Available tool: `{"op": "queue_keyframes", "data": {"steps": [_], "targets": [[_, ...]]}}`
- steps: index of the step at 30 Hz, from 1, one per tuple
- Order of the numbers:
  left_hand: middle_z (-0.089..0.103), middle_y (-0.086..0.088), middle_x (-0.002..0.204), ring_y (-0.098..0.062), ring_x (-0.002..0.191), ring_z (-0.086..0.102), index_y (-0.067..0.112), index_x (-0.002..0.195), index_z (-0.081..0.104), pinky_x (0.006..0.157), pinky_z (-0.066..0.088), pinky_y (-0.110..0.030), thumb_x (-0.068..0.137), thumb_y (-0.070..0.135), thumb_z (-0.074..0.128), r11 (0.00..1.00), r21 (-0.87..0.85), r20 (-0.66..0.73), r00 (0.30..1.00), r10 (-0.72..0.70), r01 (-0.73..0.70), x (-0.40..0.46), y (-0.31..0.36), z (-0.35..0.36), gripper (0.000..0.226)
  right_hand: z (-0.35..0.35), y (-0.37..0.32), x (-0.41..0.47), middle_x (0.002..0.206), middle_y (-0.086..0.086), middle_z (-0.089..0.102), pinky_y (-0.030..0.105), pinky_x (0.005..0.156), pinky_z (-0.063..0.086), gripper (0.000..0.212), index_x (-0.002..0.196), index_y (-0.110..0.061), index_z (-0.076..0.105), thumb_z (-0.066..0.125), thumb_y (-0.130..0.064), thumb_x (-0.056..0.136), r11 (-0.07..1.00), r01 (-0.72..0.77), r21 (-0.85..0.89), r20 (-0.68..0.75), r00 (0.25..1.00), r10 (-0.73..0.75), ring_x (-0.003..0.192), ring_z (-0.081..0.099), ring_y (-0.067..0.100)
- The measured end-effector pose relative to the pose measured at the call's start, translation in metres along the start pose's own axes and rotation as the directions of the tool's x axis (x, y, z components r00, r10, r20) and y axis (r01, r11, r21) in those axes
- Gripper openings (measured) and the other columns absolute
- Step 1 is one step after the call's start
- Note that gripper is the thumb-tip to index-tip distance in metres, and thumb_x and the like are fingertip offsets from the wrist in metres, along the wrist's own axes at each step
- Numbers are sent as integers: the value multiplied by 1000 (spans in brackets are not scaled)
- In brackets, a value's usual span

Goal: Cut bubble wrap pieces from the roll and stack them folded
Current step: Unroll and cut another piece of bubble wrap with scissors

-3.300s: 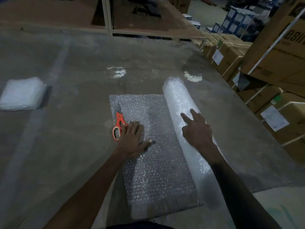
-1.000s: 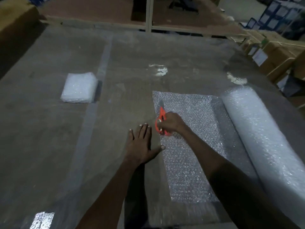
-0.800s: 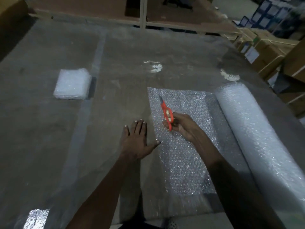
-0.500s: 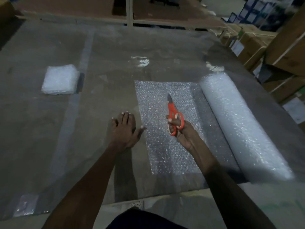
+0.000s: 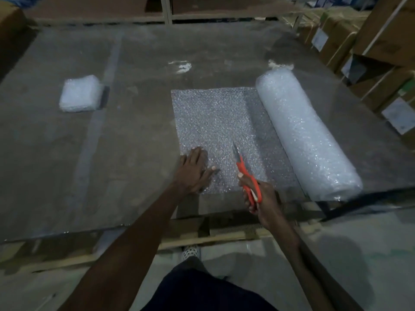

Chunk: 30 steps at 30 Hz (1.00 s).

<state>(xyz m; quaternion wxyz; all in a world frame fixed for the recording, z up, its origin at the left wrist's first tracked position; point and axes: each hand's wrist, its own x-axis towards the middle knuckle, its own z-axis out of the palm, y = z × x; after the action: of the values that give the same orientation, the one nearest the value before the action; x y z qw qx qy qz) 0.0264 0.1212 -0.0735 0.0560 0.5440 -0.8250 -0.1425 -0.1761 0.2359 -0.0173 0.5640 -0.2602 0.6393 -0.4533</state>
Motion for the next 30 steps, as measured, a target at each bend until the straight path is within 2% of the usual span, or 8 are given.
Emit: {"op": "queue_keyframes", "data": {"steps": [3, 6, 11, 15, 17, 20, 25, 30], "targets": [[7, -12, 167, -26, 154, 3, 7, 158, 15, 121, 4, -47, 102, 61, 20, 999, 40, 9, 1000, -14, 13, -5, 7, 4, 78, -11, 21, -23, 58, 7, 60, 20, 39, 34, 34, 85, -12, 72, 81, -43, 76, 1000, -23, 0, 18, 1000, 23, 41, 47, 14], [5, -13, 167, -27, 154, 3, 7, 158, 13, 121, 5, -47, 104, 55, 18, 998, 57, 26, 1000, -15, 14, -3, 6, 2, 72, -18, 34, -45, 59, 10, 57, 21, 41, 31, 34, 82, -11, 74, 81, -44, 74, 999, -45, 12, 58, 997, 44, 42, 45, 16], [9, -15, 166, -31, 153, 7, 6, 158, 16, 121, 8, -48, 107, 43, 25, 997, 73, 1, 999, -34, 34, 7, 10, -1, 63, -29, 52, -67, 60, 12, 55, 23, 42, 31, 63, 96, 5, 71, 81, -51, 68, 996, -87, 26, 85, 993, 84, 43, 42, 17], [7, -16, 166, -30, 154, 4, 5, 157, 15, 122, 2, -47, 108, 43, 24, 999, 15, 5, 999, -49, 49, 18, 19, -2, 64, -38, 60, -81, 59, 14, 52, 23, 42, 30, 40, 70, -12, 70, 83, -49, 72, 994, -106, 18, 119, 987, 103, 42, 41, 18], [7, -16, 166, -31, 153, 5, 4, 157, 15, 122, 3, -48, 108, 44, 24, 999, 5, 9, 999, -48, 48, 21, 18, 1, 64, -42, 63, -86, 60, 16, 52, 24, 42, 30, 52, 72, -6, 69, 87, -54, 69, 995, -99, -1, 122, 988, 98, 42, 42, 19], [7, -18, 166, -31, 154, 3, 2, 157, 14, 123, 4, -50, 107, 45, 24, 1000, -1, -1, 1000, -27, 27, 22, 13, 8, 66, -46, 67, -91, 61, 15, 54, 24, 42, 30, 81, 90, 13, 65, 85, -60, 61, 995, -98, 10, 102, 990, 96, 43, 43, 18], [7, -18, 166, -31, 154, 1, 2, 157, 14, 123, 3, -50, 107, 48, 21, 1000, 0, -16, 1000, -19, 19, 23, 11, 13, 69, -41, 63, -86, 59, 12, 54, 23, 43, 30, 44, 76, -7, 66, 82, -47, 76, 992, -123, 7, 98, 988, 121, 43, 43, 18], [7, -18, 166, -31, 154, 2, 2, 157, 14, 123, 4, -49, 106, 49, 19, 999, 11, -15, 999, -32, 32, 23, 11, 13, 70, -32, 59, -75, 60, 12, 56, 22, 42, 31, 48, 89, -3, 73, 81, -47, 74, 992, -122, 26, 82, 989, 120, 42, 44, 17]]}}
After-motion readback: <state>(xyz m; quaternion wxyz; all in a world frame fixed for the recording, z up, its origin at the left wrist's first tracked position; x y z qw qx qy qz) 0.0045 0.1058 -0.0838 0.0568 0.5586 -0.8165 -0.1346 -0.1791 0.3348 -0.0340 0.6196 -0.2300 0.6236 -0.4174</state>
